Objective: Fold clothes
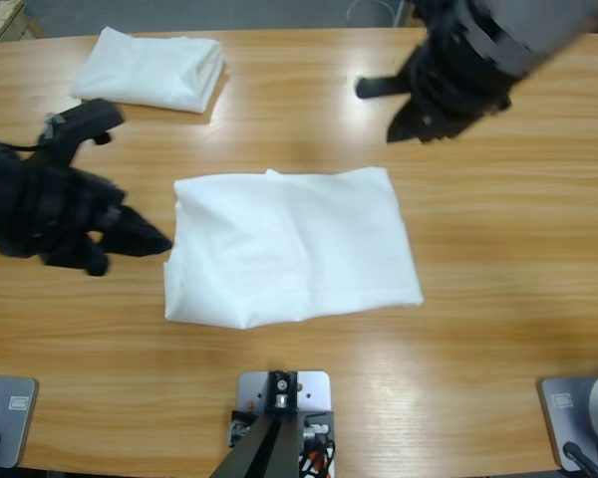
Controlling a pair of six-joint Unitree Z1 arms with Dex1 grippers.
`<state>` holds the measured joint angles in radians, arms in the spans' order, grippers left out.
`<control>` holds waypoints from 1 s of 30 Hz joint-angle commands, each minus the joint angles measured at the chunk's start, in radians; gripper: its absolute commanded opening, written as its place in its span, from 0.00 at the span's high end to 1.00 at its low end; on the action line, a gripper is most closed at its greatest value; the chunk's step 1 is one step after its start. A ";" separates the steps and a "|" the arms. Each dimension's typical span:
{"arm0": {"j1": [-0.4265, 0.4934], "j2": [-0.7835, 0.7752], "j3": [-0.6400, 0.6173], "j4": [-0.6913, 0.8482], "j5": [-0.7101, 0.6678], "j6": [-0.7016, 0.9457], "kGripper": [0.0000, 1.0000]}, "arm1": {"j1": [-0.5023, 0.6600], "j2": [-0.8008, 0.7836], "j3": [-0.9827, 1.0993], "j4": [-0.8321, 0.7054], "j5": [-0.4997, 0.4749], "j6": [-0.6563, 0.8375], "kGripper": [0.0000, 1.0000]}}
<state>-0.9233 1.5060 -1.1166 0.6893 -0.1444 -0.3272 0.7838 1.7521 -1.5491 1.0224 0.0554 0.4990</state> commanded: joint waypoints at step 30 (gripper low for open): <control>-0.149 0.395 -0.146 -0.011 0.050 -0.153 1.00 | -0.181 0.258 0.453 -0.610 0.201 -0.106 1.00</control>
<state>-1.0600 1.8272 -1.2754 0.6850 -0.1051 -0.4650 0.6180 1.9432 -1.1206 0.4353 0.2376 0.4065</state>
